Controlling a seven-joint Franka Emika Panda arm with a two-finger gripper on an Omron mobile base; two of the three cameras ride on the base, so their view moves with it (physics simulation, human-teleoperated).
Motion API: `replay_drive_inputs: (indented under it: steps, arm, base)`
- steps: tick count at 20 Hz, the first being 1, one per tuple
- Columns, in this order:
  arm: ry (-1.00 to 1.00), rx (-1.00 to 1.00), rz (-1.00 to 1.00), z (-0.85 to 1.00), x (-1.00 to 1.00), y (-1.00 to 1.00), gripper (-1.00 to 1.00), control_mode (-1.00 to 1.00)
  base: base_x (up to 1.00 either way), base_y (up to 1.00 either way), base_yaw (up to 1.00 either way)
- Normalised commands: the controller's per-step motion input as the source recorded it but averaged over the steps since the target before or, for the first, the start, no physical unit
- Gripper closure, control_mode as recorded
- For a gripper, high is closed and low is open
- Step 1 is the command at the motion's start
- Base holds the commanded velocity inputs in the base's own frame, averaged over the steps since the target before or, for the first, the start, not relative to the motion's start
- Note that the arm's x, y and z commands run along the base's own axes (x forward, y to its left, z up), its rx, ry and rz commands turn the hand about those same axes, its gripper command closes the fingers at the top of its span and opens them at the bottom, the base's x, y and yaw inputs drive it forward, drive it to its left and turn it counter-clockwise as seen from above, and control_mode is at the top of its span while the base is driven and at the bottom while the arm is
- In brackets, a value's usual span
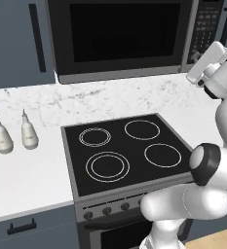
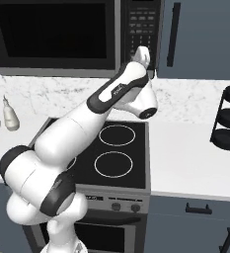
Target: Pick the broccoli from the sink and place it in the bowl. Then pick the bowl and place it in the microwave. Then close the microwave door and press the start button.
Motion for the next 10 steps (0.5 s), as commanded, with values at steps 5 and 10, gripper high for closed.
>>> replay_drive_inputs:
  steps: [5,10]
  arm:
    - [0.00,0.00,0.00,-0.11,0.21,0.00,1.00,-1.00]
    - [-0.01,0.00,0.00,-0.07,0.08,-0.01,1.00,-1.00]
  base:
    - [0.00,0.00,0.00]
    - [0.00,0.00,0.00]
